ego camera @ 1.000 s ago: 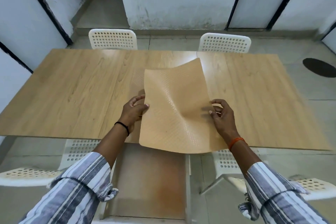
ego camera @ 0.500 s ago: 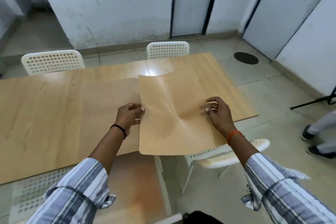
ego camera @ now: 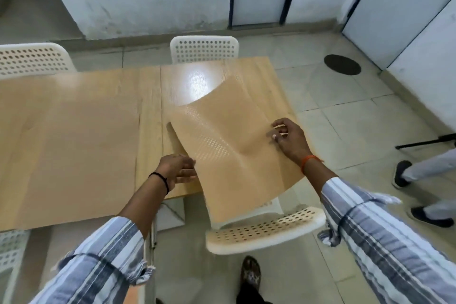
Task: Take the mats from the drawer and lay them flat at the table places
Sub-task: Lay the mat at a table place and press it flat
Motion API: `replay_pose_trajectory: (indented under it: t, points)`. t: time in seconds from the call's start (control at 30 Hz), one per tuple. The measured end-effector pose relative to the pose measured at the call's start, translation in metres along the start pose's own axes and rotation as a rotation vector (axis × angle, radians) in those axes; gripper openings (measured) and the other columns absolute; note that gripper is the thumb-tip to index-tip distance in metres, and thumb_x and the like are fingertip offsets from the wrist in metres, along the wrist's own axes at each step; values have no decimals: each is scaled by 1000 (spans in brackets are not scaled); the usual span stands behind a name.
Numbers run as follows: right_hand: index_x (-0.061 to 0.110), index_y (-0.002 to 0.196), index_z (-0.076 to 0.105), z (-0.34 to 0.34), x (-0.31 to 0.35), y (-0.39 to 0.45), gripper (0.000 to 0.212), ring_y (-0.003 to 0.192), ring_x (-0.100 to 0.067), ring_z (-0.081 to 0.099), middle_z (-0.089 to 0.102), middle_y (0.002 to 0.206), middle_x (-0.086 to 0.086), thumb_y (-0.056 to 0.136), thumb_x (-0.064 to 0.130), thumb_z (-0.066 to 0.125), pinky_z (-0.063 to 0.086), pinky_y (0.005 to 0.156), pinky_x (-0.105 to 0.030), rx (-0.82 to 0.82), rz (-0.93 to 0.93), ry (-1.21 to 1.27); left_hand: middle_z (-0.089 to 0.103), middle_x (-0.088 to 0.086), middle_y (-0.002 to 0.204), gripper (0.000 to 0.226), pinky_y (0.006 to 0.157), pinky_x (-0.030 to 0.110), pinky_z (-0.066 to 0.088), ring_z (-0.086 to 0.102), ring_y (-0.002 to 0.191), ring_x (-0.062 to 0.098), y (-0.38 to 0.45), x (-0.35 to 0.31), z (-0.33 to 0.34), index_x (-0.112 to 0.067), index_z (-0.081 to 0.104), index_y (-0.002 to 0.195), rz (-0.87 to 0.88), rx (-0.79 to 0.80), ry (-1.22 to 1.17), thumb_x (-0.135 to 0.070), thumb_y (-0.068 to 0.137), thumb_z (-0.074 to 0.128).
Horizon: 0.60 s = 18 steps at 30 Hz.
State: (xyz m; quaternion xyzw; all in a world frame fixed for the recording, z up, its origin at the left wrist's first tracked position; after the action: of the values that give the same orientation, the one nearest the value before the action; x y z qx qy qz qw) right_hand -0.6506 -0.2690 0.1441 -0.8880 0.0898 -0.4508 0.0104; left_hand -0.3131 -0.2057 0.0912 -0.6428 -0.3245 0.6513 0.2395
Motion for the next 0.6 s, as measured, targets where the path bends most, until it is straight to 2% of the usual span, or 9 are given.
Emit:
replay_pose_trajectory:
  t: [0.07, 0.17, 0.27, 0.37, 0.4, 0.5, 0.6]
  points:
    - [21, 101, 64, -8, -9, 28, 27, 87, -17, 67, 71, 91, 0, 83, 1, 62, 56, 82, -40, 30, -18, -54, 62, 9, 72, 7, 47, 27, 56, 63, 59, 20, 7, 12, 25, -1, 62, 96, -70, -28, -1, -6, 91, 61]
    - [19, 111, 61, -10, -18, 60, 35, 94, -23, 66, 68, 93, 1, 82, -1, 58, 54, 80, -33, 128, 14, -76, 64, 14, 84, 11, 42, 25, 54, 68, 60, 20, 9, 28, 55, 4, 61, 101, -144, -99, -99, -3, 93, 59]
    - [18, 131, 49, -4, -30, 73, 50, 115, -27, 57, 61, 125, -6, 85, 7, 64, 48, 97, -37, 200, 45, -146, 61, 18, 89, 9, 32, 21, 47, 64, 59, 22, 7, 36, 82, 7, 56, 103, -200, -195, -216, 4, 95, 53]
    - [17, 141, 39, 4, -48, 64, 59, 131, -29, 43, 47, 143, -9, 87, 15, 62, 39, 106, -41, 203, 71, -183, 59, 18, 79, 10, 34, 22, 49, 63, 38, 18, 10, 51, 118, 7, 54, 104, -276, -241, -377, 8, 96, 47]
    - [16, 142, 39, 8, -56, 57, 58, 133, -30, 41, 46, 144, -10, 88, 16, 62, 38, 107, -41, 207, 85, -164, 60, 19, 79, 14, 37, 25, 52, 63, 39, 19, 12, 56, 131, 8, 55, 107, -298, -244, -442, 8, 95, 47]
    - [15, 139, 41, 17, -80, 34, 56, 133, -31, 39, 42, 143, -11, 87, 20, 62, 38, 108, -44, 230, 171, -158, 62, 25, 95, 24, 43, 31, 56, 66, 62, 28, 23, 66, 172, 11, 53, 118, -336, -237, -598, 8, 95, 47]
    - [13, 139, 41, 6, -102, 15, 60, 136, -30, 34, 37, 147, -10, 84, 21, 65, 36, 111, -44, 98, 302, -212, 61, 26, 102, 24, 42, 30, 56, 64, 67, 29, 28, 64, 207, 10, 52, 119, -328, -212, -660, 5, 95, 49]
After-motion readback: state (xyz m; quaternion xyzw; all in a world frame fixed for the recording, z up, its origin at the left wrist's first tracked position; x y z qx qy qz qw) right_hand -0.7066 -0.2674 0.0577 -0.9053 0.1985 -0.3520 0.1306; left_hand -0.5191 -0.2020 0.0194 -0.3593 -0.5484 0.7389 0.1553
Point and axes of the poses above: each hand's wrist, its own y-axis towards the middle knuckle, its own z-axis out of the palm, x = y × z, the point moved 8 cm from there along y, towards the middle knuckle
